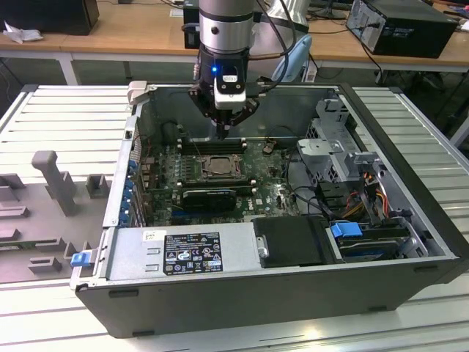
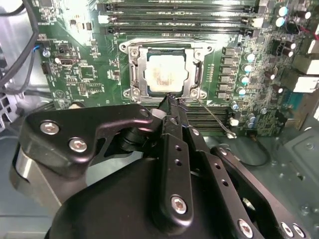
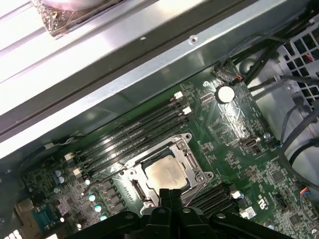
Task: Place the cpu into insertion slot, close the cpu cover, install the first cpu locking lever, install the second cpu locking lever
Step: 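Install the first cpu locking lever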
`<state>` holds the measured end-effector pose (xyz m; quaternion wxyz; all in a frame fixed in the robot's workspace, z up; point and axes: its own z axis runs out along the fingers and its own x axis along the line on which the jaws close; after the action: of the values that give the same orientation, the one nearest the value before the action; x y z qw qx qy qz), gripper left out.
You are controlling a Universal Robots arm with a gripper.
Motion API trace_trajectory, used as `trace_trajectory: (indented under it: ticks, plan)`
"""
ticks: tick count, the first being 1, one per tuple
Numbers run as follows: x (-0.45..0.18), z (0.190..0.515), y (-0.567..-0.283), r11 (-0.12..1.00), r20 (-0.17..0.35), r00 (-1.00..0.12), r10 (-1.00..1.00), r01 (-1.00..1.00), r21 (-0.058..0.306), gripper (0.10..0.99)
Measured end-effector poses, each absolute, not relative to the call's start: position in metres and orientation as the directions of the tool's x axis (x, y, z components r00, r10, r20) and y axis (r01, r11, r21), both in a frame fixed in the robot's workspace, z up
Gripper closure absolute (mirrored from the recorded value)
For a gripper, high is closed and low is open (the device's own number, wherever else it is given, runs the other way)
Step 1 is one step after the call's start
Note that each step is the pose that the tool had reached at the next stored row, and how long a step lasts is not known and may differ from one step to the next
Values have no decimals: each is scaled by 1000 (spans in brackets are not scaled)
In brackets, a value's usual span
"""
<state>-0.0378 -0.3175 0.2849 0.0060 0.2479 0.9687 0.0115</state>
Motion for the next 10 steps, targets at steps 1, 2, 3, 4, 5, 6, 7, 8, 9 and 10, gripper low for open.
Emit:
trace_trajectory:
  ticks: [1,2,3,4,5,6,7,8,9,10]
  plan:
    - [-38,285,-317,882,-6,-882,471,471,25,980]
    - [-38,285,-317,888,-6,-888,460,460,25,980]
    - [-38,285,-317,893,-6,-893,450,449,25,980]
    - [-38,285,-317,902,-6,-902,432,431,25,980]
    - [-38,285,-317,914,-6,-914,405,405,25,980]
    - [-38,285,-317,920,-6,-920,392,392,25,980]
    - [-38,285,-317,924,-6,-924,382,382,25,980]
    - [-38,285,-317,928,-6,-928,373,373,25,980]
    - [-38,285,-317,932,-6,-932,362,362,25,980]
    - [-38,285,-317,935,-6,-935,354,354,25,980]
